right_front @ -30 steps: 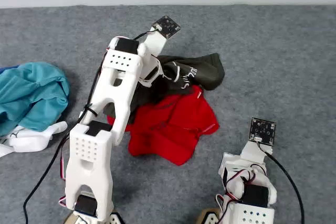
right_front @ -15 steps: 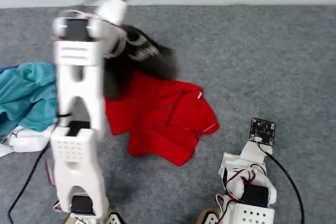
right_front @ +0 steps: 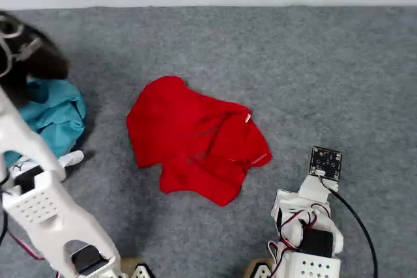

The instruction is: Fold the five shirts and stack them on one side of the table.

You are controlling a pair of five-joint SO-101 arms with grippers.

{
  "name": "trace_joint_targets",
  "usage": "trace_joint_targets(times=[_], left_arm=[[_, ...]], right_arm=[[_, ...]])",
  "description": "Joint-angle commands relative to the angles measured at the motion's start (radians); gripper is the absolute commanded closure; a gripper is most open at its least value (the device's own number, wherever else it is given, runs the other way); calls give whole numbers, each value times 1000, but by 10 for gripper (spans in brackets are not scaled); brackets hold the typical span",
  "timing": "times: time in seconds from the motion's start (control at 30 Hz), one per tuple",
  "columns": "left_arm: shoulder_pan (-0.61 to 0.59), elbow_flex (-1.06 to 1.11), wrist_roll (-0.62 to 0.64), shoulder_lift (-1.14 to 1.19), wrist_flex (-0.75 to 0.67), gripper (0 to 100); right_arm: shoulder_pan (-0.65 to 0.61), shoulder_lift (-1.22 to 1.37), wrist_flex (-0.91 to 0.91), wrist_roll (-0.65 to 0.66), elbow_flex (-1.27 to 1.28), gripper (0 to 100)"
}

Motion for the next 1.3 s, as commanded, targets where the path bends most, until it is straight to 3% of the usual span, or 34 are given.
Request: trace_joint_targets(times=[0.0, 0.13, 0.2, 0.53, 0.73, 0.97, 1.27], left_arm=[[-60, 41, -140, -17, 21, 937], [-129, 54, -166, -57, 21, 763], [-150, 54, -166, -84, 21, 722], [-212, 88, -157, -265, 21, 721], [-207, 283, -20, -390, 21, 721], [-114, 588, 74, -611, 21, 727], [141, 1122, 103, -993, 18, 890]], right_arm=[[1, -7, 2, -8, 15, 986], [1, -7, 2, -8, 15, 986], [1, -7, 2, -8, 15, 986], [1, -7, 2, -8, 15, 986], [1, -7, 2, -8, 15, 986], [1, -7, 2, -8, 15, 986], [1, -7, 2, -8, 15, 986]])
